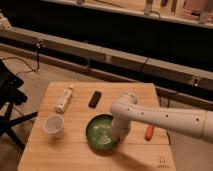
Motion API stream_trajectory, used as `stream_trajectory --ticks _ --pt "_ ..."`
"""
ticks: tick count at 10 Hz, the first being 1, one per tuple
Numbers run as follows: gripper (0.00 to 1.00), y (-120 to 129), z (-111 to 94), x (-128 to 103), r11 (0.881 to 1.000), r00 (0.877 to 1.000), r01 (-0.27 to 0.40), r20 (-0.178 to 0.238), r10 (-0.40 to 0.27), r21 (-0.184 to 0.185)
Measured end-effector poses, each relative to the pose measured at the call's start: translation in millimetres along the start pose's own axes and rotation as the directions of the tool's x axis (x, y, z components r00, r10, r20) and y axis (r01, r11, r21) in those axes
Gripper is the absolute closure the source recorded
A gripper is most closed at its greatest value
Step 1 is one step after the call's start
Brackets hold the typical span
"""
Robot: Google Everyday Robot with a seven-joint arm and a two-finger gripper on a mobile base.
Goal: Drag the ceramic bowl in a circle
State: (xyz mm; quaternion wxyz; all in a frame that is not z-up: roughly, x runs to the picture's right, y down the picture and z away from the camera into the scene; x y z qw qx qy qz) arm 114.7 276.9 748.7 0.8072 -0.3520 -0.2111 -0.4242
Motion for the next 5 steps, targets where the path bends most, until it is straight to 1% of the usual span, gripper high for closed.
stream_trajectory --ticks 1,2,3,5 --pt "0.33 13 -5 7 0.999 0.999 -0.038 -0.013 0.038 0.001" --pt "0.39 24 -16 22 0.997 0.996 -0.075 -0.041 0.076 0.007" --pt "0.5 23 -23 35 0.996 0.994 -0.086 -0.062 0.086 0.014" --pt "0.71 8 -33 53 0.997 0.993 -0.077 -0.093 0.079 0.025"
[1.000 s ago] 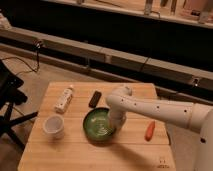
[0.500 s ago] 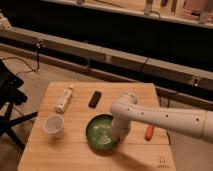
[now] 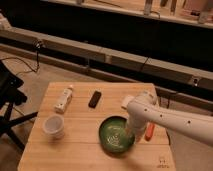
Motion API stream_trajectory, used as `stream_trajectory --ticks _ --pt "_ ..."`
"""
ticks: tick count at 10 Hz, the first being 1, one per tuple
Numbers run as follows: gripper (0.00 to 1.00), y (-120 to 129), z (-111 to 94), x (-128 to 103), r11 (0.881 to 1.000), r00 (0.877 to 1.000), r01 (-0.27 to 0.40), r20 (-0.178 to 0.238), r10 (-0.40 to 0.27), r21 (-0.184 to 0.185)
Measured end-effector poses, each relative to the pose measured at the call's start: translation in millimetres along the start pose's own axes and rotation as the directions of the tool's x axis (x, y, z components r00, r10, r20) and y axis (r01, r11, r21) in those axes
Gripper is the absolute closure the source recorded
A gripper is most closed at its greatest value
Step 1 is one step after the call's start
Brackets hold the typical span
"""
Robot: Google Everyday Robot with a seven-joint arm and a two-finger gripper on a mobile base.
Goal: Drag the ceramic bowl in a circle
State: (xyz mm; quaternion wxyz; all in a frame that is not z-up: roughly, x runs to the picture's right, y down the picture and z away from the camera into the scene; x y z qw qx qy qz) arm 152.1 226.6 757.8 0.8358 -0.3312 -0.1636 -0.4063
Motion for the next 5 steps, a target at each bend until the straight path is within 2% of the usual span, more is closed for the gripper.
stream_trajectory --ticks 2,3,5 --pt "0.94 -22 -7 12 1.0 0.999 0.029 -0.027 -0.029 0.006" --pt "1.0 -28 -11 13 0.999 0.998 0.046 -0.046 -0.046 0.003" --pt "0.99 -40 -18 10 0.996 0.994 0.084 -0.071 -0.084 -0.001"
